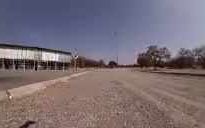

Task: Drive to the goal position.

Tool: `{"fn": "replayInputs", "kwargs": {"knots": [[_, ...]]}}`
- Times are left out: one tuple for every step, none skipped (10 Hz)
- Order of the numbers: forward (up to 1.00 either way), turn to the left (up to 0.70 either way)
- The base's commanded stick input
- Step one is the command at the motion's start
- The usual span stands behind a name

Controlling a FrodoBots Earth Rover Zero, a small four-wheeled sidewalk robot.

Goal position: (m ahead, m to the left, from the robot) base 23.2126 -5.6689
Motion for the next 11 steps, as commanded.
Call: {"fn": "replayInputs", "kwargs": {"knots": [[1.0,0.0],[1.0,0.0],[1.0,0.0],[1.0,0.0],[1.0,0.0],[1.0,0.0],[1.0,0.0],[1.0,0.0],[1.0,0.0],[1.0,0.0],[1.0,0.0]]}}
